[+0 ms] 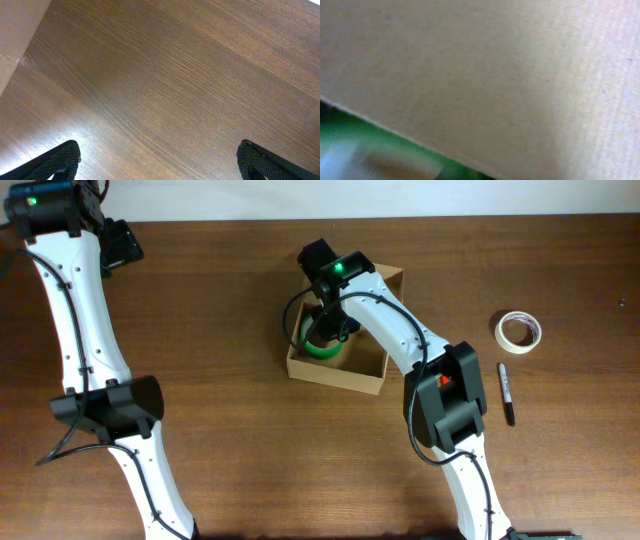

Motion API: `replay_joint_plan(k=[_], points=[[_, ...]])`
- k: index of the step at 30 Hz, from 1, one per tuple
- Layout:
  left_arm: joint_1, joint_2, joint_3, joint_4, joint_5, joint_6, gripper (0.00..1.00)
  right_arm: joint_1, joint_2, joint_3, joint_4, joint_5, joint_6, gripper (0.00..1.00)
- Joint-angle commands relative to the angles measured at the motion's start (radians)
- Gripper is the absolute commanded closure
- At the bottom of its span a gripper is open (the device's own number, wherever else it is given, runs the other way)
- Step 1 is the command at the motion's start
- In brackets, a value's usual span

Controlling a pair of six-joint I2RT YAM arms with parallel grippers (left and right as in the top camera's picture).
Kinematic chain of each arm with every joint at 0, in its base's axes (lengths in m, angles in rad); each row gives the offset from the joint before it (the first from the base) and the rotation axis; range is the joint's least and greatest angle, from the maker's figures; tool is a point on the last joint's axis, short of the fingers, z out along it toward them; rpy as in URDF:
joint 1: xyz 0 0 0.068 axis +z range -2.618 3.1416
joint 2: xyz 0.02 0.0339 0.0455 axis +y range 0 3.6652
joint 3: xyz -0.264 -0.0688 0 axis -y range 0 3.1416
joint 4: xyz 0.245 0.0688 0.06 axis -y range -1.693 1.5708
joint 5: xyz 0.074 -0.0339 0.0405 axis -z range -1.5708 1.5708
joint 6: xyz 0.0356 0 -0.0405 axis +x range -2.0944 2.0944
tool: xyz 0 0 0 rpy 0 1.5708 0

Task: Pack container
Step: 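Carry the green tape roll with the right gripper and lower it into the box, then release the green tape and lift the right gripper out of the box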

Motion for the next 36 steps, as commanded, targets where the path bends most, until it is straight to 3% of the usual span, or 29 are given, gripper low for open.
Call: replay_joint_plan(k=[1, 11, 19, 27, 36], points=[[0.003, -0.039, -0.003, -0.003, 0.007, 0.012, 0.0, 0.005, -0.001, 0.001, -0.013, 0.026, -0.004, 0.83], [0.003, -0.039, -0.003, -0.003, 0.007, 0.012, 0.0, 0.008, -0.078, 0.03, -0.091, 0.131, -0.013, 0.75], [0.003, -0.039, -0.003, -0.003, 0.007, 0.012, 0.0, -0.035, -0.443, 0.036, -0.12, 0.259, -0.031, 0.67], [0.003, -0.039, -0.003, -0.003, 0.007, 0.012, 0.0, -0.348, -0.753, -0.058, -0.108, 0.294, -0.009, 0.56], [0.003, -0.039, -0.003, -0.003, 0.007, 0.012, 0.0, -0.722, -0.709, -0.336, 0.043, 0.145, 0.055, 0.39]])
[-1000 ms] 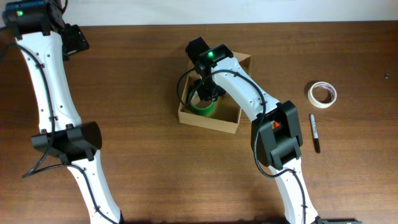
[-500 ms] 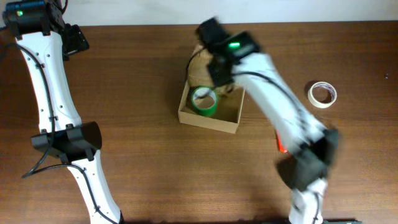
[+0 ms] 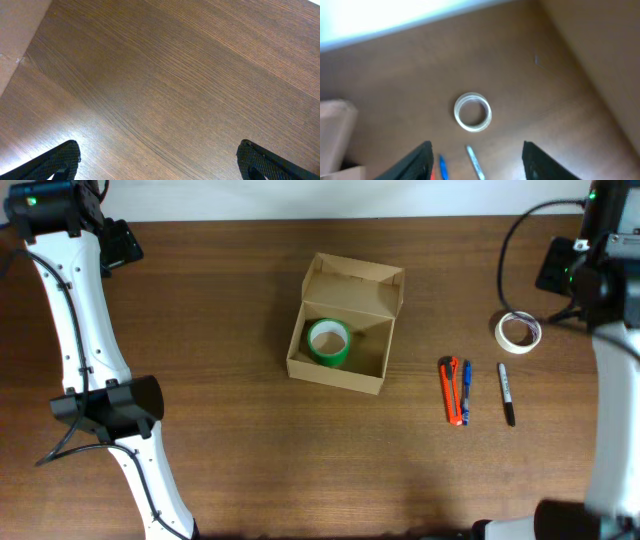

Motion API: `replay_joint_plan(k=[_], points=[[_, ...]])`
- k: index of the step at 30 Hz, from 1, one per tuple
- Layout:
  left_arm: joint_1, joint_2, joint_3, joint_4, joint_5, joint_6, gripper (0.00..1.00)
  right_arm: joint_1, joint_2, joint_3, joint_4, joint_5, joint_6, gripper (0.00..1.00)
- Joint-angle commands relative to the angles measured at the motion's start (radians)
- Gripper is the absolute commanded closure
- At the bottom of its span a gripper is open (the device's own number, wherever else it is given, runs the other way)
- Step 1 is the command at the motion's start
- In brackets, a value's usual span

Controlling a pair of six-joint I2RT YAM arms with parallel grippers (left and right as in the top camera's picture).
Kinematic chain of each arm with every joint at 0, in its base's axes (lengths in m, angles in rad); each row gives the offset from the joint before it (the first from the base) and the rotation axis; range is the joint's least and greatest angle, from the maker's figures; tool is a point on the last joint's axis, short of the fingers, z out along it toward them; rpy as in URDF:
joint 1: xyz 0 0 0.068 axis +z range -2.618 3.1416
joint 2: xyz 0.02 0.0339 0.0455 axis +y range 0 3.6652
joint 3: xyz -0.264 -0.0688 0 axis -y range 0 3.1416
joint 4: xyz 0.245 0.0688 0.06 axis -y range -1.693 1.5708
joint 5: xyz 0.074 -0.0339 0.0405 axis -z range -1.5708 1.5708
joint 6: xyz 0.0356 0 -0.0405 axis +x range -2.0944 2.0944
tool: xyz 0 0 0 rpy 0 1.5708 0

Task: Pack container
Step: 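Release the green tape and lift the right gripper out of the box, then grasp the white masking tape roll with the right gripper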

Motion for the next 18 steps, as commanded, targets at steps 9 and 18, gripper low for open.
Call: replay_joint_plan(k=[9, 18], points=[[0.003, -0.039, -0.003, -0.003, 0.007, 0.012, 0.0, -0.249, 0.354, -0.097, 0.015, -0.215, 0.227, 0.39], [0.003, -0.039, -0.003, -0.003, 0.007, 0.012, 0.0, -0.307, 0.524, -0.098, 0.041, -0.243, 0.234, 0.39]])
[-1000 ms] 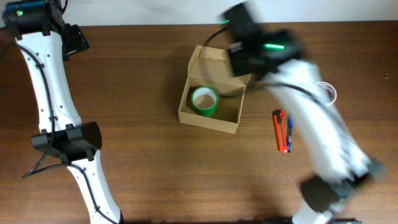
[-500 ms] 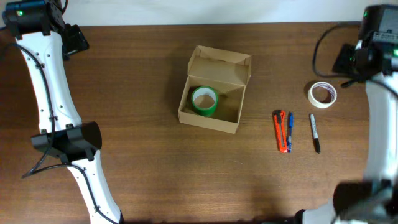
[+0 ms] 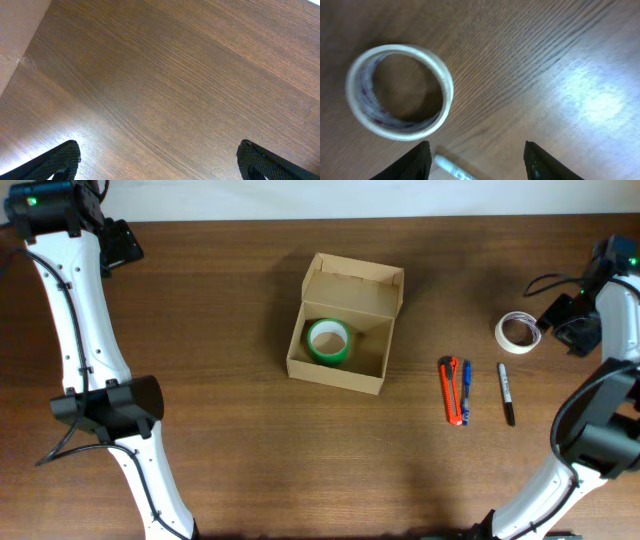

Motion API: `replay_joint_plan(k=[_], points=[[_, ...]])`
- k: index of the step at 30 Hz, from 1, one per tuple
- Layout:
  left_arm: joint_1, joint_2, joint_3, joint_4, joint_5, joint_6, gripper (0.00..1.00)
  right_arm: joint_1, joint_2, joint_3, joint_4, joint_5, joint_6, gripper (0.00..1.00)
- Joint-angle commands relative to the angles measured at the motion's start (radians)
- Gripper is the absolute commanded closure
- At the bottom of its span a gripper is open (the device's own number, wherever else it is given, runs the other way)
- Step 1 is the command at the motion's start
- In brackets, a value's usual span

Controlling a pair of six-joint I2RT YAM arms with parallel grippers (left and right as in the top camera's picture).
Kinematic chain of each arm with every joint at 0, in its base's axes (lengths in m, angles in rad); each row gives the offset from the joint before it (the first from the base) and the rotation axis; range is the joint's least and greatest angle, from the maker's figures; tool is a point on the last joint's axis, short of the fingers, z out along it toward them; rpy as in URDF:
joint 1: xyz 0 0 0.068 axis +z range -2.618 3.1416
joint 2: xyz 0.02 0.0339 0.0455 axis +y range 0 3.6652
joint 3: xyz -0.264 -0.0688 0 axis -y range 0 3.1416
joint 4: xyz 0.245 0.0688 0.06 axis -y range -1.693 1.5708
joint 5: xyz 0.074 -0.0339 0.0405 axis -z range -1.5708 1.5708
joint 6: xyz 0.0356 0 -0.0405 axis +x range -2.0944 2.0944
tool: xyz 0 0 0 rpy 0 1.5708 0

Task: Pack container
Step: 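Grasp the white masking tape roll with the right gripper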

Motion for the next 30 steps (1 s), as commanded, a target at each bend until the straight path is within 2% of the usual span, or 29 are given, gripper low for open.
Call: replay_joint_plan(k=[1, 22, 25, 27, 30], points=[[0.003, -0.039, -0.003, -0.003, 0.007, 0.012, 0.0, -0.01, 0.043, -0.001, 0.012, -0.026, 0.019, 0.39], [0.003, -0.039, -0.003, -0.003, 0.007, 0.012, 0.0, -0.01, 0.181, -0.001, 0.079, -0.066, 0.019, 0.42], [0.003, -0.039, -0.003, -0.003, 0.007, 0.012, 0.0, -0.01, 0.191, -0.002, 0.079, -0.069, 0.019, 0.5], [0.003, -0.039, -0.003, -0.003, 0.007, 0.012, 0.0, -0.01, 0.193, -0.002, 0.079, -0.069, 0.019, 0.6], [0.003, -0.039, -0.003, -0.003, 0.007, 0.012, 0.0, -0.01, 0.193, -0.002, 0.079, -0.069, 0.019, 0.93]])
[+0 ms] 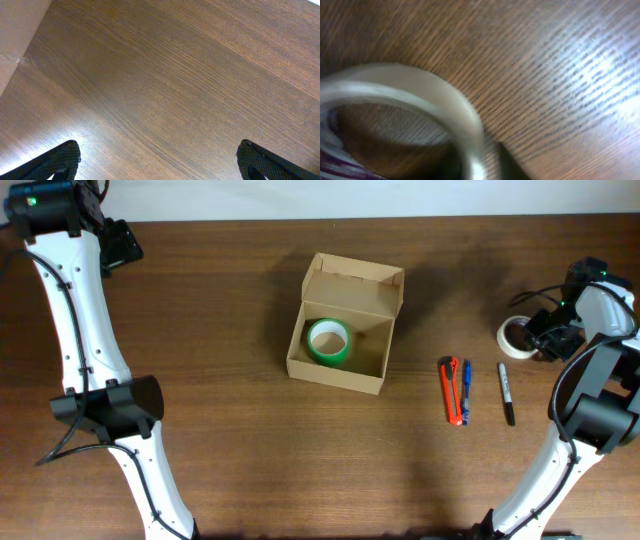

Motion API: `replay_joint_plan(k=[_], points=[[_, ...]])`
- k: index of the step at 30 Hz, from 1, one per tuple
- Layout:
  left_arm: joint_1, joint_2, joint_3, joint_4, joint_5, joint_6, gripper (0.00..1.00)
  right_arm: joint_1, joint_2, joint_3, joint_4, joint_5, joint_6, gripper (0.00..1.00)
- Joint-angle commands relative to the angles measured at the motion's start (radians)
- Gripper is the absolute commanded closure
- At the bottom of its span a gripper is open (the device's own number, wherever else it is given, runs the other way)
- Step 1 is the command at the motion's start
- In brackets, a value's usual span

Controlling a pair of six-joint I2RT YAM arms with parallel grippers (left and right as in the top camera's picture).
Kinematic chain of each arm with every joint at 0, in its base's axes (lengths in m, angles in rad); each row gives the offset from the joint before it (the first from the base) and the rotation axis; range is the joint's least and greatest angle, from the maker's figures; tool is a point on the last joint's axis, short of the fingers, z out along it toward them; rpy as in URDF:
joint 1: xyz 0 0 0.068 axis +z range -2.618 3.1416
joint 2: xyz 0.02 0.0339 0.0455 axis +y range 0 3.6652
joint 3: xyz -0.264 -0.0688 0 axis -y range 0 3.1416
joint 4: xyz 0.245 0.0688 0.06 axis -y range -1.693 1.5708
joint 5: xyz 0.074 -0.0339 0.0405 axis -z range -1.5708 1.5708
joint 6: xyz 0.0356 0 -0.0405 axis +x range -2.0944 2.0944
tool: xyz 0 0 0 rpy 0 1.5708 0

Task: Pack container
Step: 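Grasp the white masking tape roll with the right gripper, then carry the white tape with the right gripper and lower it into the box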

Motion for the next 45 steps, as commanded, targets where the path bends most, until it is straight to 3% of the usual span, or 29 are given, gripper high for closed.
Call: replay_joint_plan(k=[1, 10, 17, 25, 30, 35, 45], points=[[0.003, -0.039, -0.003, -0.003, 0.007, 0.011, 0.0, -0.005, 0.01, -0.001, -0.001, -0.002, 0.014, 0.96], [0.003, -0.039, -0.003, -0.003, 0.007, 0.011, 0.0, -0.003, -0.005, 0.043, -0.091, -0.003, 0.002, 0.96], [0.003, -0.039, -0.003, -0.003, 0.007, 0.011, 0.0, 0.039, -0.157, 0.246, -0.189, -0.137, -0.13, 0.96], [0.003, -0.039, -0.003, -0.003, 0.007, 0.011, 0.0, 0.302, -0.401, 0.575, -0.37, -0.103, -0.293, 0.96], [0.003, -0.039, -0.003, -0.003, 0.007, 0.011, 0.0, 0.583, -0.493, 0.575, -0.377, 0.031, -0.327, 0.96], [0.003, -0.039, -0.003, -0.003, 0.007, 0.011, 0.0, 0.807, -0.452, 0.494, -0.336, 0.098, -0.337, 0.96], [0.003, -0.039, -0.003, -0.003, 0.007, 0.011, 0.0, 0.926, -0.212, 0.384, -0.277, 0.109, -0.359, 0.96]])
